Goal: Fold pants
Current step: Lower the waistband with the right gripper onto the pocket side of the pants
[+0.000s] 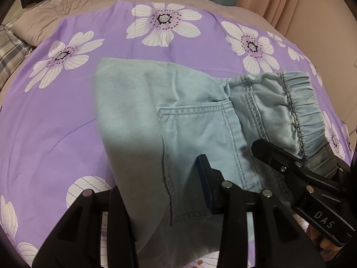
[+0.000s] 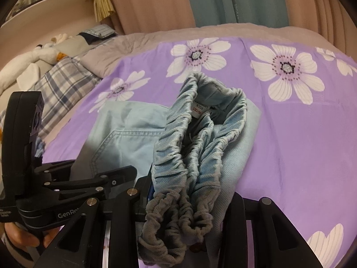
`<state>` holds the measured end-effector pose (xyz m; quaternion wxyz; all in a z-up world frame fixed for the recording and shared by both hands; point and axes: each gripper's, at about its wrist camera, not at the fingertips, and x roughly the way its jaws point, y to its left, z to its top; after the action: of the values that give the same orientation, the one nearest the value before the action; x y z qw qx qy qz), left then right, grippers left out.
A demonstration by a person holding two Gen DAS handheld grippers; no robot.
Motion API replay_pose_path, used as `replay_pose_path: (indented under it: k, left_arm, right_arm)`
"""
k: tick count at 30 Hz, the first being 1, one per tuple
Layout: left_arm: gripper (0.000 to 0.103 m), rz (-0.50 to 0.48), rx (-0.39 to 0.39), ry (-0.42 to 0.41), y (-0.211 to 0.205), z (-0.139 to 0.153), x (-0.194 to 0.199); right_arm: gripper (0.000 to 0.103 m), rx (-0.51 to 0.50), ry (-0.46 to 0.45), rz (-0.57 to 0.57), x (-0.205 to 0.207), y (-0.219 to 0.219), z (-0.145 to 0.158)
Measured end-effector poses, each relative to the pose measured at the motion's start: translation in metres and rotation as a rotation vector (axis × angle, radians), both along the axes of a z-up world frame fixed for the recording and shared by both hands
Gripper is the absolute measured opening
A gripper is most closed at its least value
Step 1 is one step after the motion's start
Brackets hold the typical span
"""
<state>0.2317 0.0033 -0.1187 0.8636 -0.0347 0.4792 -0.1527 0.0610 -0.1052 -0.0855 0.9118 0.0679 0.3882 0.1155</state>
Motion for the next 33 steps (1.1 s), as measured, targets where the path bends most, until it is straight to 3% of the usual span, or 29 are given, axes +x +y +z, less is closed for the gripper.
replay_pose_path:
  k: [14,19,33]
  left_arm:
    - [0.062,0.033,0.046,0.008,0.007,-0.013,0.008]
    - [0.078,0.058,0.071,0.013,0.009,-0.017,0.008]
    - [0.082,0.081,0.069,0.037,0.018,-0.019,-0.002]
  right_arm:
    - [0.044,0.030,0.106,-0.065,0.011,-0.011,-0.018]
    - [0.053,0.026,0.130,-0.082,0.012,-0.015,-0.024]
    - [0.058,0.027,0.154,-0.088,0.003,-0.021,-0.026]
